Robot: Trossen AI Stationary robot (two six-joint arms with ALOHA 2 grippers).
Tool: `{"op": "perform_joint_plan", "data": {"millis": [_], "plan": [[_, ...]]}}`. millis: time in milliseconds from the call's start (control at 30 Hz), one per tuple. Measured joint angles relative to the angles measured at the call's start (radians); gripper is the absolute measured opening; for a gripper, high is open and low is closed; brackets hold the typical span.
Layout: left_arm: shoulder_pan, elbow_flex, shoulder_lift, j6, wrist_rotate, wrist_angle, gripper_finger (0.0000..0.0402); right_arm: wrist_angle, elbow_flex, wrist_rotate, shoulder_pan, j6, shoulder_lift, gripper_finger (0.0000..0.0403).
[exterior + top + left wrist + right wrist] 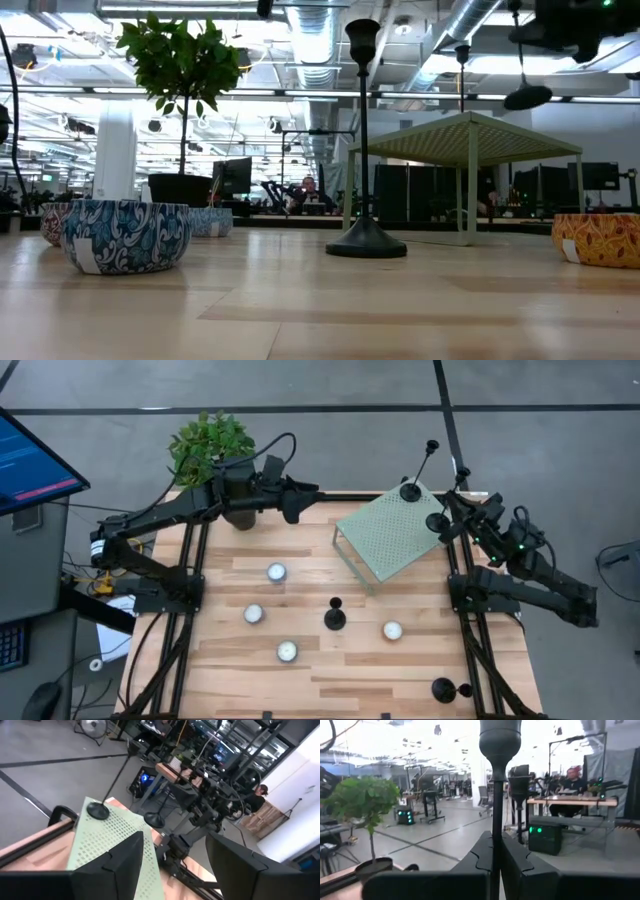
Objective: Pick & Place candle stick holders
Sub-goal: Align the black candle holder with the other black candle holder on the shelf
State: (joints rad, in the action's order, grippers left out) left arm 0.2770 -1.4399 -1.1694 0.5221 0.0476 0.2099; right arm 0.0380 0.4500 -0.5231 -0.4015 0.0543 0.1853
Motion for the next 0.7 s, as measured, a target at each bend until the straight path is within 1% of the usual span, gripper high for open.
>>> {"op": "perform_joint_plan", "data": {"millis": [167,467,700], "plan": [[0.025,0.000,0.000,-0.002,0.000,-0.009,0.0214,-0.001,-0.024,-0.006,-0.018,0.028,-0.048,0.0003],[0.078,0.000,0.000,-0.002,0.001,-0.039,0.0213,-0.041,-0.111,0.000,-0.078,0.003,-0.135,0.0002],[0.096,0.000,0.000,-0.002,0.001,-0.043,0.0213,-0.047,-0.114,0.001,-0.108,0.032,-0.149,0.0002]]}}
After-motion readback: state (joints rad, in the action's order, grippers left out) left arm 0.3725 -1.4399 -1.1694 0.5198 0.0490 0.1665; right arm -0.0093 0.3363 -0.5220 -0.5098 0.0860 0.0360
